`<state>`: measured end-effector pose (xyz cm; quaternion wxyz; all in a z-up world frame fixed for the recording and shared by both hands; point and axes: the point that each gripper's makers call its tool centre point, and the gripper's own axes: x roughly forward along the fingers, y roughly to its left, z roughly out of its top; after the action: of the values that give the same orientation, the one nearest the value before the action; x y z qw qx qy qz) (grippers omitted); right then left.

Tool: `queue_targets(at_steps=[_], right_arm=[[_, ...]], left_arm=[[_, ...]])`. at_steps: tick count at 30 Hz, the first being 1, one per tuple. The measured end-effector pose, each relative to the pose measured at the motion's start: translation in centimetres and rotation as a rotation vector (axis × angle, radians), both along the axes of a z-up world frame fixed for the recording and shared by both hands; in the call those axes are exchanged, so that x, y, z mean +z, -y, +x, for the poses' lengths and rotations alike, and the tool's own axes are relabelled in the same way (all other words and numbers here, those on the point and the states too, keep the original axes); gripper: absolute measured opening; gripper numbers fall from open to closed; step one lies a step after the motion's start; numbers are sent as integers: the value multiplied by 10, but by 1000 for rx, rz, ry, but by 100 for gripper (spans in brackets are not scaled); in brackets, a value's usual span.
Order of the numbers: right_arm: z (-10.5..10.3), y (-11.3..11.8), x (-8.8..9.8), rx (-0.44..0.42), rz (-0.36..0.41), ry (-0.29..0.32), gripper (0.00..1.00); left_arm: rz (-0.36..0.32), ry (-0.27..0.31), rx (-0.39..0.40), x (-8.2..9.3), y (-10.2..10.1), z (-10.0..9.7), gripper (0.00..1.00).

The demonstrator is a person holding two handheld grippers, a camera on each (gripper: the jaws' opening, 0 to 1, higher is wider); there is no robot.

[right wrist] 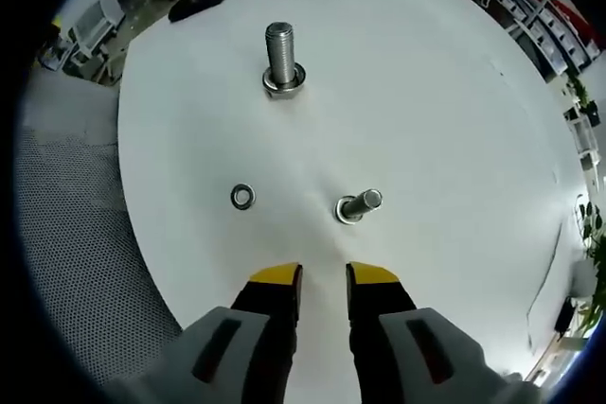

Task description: Place the washer onto the threaded stud by aligning its center hole with the stud, sliding it down to the base, and recovering from edge contact or off-axis alignment until the washer reaches the visible bottom stop.

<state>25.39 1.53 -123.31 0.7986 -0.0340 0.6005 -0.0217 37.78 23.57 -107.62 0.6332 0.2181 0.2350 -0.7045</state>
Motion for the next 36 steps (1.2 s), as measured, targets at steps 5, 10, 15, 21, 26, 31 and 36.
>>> queue_targets(at_steps=[5,10,15,21,26,31,36], right_arm=[[4,-20,7,-1,22,25,24],[17,-35,4,31,31,52,25],[30,-50,-1,58,47,66,25],[39,-57,-5,86,47,47,25],[44,-57,-6,85,52,40,24],[47,-59,-7,116,65,31,19],[49,-56,-12,183,70,1,19]], left_arm=[[-8,-3,4,3,1,-1,15],[-8,-3,-1,4,1,-2,15],[-12,-4,3,5,0,-2,15],[-11,-1,0,6,0,-4,15],[-14,-2,-3,5,0,-3,15],[-24,-6,-3,10,1,-6,15],[-22,-2,1,10,0,-5,15]])
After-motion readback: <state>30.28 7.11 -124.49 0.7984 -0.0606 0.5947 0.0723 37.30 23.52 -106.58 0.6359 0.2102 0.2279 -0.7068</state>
